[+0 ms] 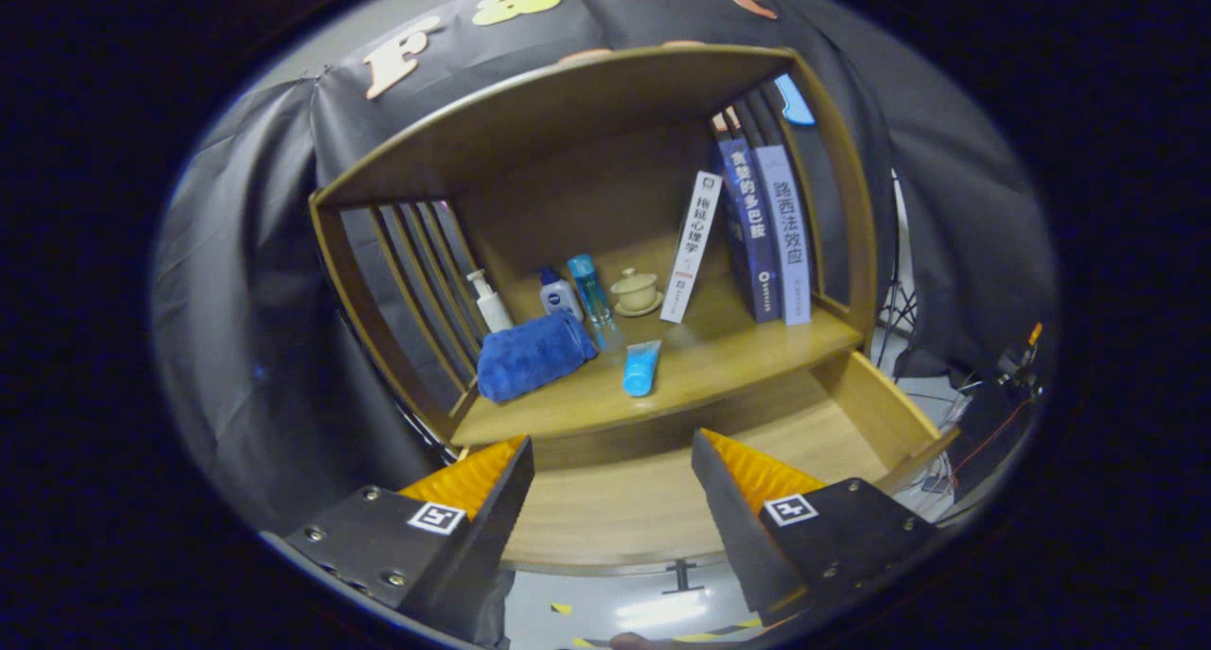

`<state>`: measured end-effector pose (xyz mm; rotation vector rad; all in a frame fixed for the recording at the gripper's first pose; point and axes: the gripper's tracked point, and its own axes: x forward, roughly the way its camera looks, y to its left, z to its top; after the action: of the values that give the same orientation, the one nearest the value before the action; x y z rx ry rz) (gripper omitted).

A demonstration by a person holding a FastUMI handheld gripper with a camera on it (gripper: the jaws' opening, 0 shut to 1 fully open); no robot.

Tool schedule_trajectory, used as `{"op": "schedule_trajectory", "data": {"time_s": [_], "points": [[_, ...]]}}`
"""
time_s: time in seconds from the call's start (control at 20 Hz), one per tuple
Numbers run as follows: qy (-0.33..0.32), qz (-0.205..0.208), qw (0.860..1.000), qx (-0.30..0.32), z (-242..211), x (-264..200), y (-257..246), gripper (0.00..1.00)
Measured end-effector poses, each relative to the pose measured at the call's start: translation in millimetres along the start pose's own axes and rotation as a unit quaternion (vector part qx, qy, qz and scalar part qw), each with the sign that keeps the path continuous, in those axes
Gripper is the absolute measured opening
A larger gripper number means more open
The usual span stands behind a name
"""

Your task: Pull open the drawer, take out the items inside it, and place them on the countertop above the cabinet.

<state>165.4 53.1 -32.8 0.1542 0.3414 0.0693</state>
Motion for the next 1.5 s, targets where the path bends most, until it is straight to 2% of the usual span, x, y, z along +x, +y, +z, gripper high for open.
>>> {"op": "schedule_trajectory", "data": {"time_s": [0.1, 0.35, 0.65, 0.95, 1.3, 1.5], "points": [[-0.012, -0.015, 1.0, 0.004, 1, -28, -13, 0.99], [-0.034, -0.021, 0.999, 0.0, -7, -80, -28, 0.99], [-0.075, -0.034, 0.996, -0.036, -45, -110, -50, 0.99], [-0.099, -0.03, 0.991, -0.086, -87, -97, -52, 0.99], [-0.148, -0.047, 0.981, -0.119, -130, -72, -67, 0.99], [-0.137, -0.039, 0.982, -0.12, -153, -54, -62, 0.99]]}}
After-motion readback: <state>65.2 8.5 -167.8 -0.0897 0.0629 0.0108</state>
